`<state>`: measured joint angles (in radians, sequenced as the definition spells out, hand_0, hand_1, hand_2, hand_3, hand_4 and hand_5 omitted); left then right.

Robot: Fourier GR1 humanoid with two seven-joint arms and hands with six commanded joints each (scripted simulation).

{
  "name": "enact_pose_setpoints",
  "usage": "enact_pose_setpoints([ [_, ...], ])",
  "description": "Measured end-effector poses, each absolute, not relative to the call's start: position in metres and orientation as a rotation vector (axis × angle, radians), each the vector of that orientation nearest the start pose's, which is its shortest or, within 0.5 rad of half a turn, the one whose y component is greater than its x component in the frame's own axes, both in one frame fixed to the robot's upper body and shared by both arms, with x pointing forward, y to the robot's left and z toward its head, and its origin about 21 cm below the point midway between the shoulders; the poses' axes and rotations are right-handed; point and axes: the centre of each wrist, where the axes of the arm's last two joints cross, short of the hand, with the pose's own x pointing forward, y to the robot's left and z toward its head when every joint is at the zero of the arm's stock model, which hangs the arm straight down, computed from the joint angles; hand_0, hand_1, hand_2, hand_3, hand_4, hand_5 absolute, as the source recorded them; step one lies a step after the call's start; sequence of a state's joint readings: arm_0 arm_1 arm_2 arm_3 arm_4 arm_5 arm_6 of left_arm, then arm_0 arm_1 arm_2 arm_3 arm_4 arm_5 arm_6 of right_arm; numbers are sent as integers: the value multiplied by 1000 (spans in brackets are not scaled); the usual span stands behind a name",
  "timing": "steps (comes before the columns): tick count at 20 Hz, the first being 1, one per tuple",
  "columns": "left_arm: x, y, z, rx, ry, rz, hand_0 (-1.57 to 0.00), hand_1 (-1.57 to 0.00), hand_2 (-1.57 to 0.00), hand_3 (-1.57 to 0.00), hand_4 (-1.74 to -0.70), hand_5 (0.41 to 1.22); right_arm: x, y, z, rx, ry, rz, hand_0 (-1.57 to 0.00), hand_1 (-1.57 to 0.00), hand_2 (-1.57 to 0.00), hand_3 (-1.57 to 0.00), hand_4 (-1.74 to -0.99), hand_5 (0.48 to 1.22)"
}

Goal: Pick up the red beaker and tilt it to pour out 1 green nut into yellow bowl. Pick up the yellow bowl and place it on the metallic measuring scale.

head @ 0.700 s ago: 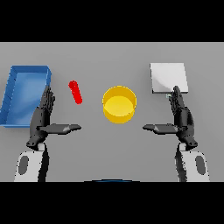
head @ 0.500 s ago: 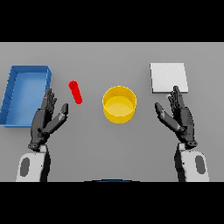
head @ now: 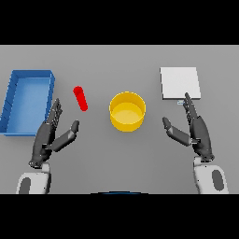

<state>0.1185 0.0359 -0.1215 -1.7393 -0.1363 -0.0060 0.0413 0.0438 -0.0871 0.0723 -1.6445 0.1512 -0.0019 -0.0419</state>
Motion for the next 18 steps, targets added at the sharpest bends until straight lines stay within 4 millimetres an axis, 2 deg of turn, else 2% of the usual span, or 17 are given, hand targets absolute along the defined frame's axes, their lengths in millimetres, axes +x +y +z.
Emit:
enact_pose_setpoints([
  [5,222,213,9,51,-1557,-199,1,1,1,1,-1189,658,233,-234,8,-71,-1675,209,1,1,1,1,-1291,621],
  [8,244,212,7,68,-1537,-209,1,1,1,1,-1202,661,240,-236,7,-71,-1646,224,1,1,1,1,-1294,623],
  [11,260,207,-3,83,-1527,-207,1,1,1,1,-1211,659,237,-241,7,-55,-1668,232,1,1,1,1,-1292,617],
  [13,278,205,-8,100,-1508,-212,1,1,1,1,-1214,651,239,-236,8,-59,-1659,226,1,1,1,1,-1290,617],
  [18,311,197,-10,90,-1545,-207,1,1,1,1,-1230,635,236,-240,11,-81,-1661,222,1,1,1,1,-1303,631],
])
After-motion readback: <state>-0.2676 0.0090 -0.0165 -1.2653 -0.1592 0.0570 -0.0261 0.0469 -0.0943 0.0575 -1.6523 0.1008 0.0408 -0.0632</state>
